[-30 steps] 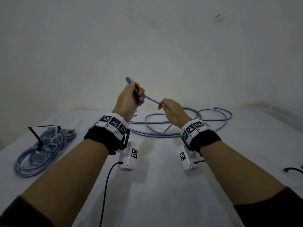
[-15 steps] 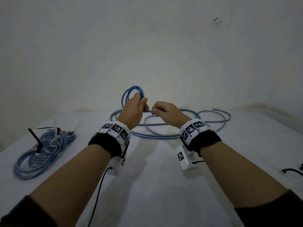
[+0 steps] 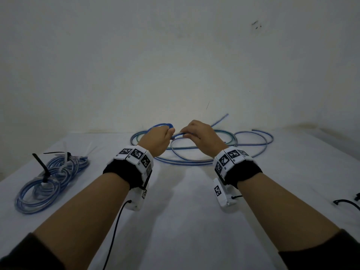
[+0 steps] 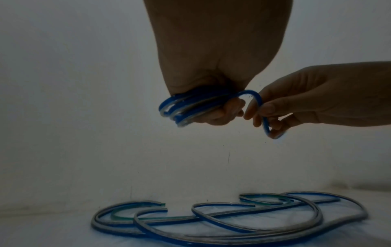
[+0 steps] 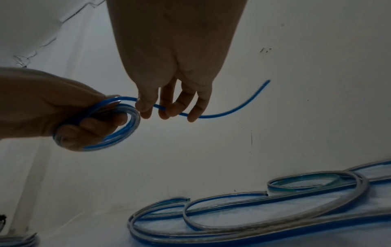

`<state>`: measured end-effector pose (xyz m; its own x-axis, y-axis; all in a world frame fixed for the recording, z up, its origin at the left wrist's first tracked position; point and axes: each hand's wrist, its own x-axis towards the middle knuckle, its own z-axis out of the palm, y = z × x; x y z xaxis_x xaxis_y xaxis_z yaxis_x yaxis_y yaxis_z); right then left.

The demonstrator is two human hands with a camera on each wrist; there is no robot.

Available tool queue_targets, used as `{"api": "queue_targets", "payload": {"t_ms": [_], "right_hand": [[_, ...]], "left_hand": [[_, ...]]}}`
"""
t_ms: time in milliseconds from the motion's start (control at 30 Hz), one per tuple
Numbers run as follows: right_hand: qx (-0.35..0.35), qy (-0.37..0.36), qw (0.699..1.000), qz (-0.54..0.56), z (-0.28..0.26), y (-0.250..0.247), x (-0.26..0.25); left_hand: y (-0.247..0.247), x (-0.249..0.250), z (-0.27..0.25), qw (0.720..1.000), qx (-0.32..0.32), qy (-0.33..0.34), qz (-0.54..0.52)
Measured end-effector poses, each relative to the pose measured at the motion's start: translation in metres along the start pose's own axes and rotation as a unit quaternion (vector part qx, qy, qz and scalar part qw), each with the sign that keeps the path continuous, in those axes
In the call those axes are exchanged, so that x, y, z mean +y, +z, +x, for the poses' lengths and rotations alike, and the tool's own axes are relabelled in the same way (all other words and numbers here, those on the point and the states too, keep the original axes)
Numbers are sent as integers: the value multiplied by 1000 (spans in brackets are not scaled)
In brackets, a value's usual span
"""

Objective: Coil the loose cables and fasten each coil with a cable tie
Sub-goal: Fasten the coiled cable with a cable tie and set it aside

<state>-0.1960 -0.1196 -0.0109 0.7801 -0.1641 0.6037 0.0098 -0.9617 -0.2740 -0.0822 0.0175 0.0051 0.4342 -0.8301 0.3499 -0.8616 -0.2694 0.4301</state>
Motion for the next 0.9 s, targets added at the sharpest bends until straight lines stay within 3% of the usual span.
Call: {"api": "queue_targets", "payload": {"t_ms": [100,200,367,500,633,800,900], "right_hand": [[-14,-15,1000,-9,1,-2,1],[-11,40,999,-18,-1,-6,2],[17,68,996,57,0,-7,3],[14,71,983,169,3,-9,-2],[25,91,975,202,2,-7,-3],[25,103,970,217,-5,-6,5],[47,77,990,107,-6,-3,20]], "left_hand": [[0,1,-2,997,-3,-13,-79],[-1,-3,-2,996,-7,-22,-85],[-5,0,-4,998,-40,-6,-48],[-2,2,-4,990,-56,-30,-126],[-2,3,-4,928,-75,-68,-359],[-12,4,-1,891,-37,-76,-445],[-17,3,2,864,-40,-95,-493]]}}
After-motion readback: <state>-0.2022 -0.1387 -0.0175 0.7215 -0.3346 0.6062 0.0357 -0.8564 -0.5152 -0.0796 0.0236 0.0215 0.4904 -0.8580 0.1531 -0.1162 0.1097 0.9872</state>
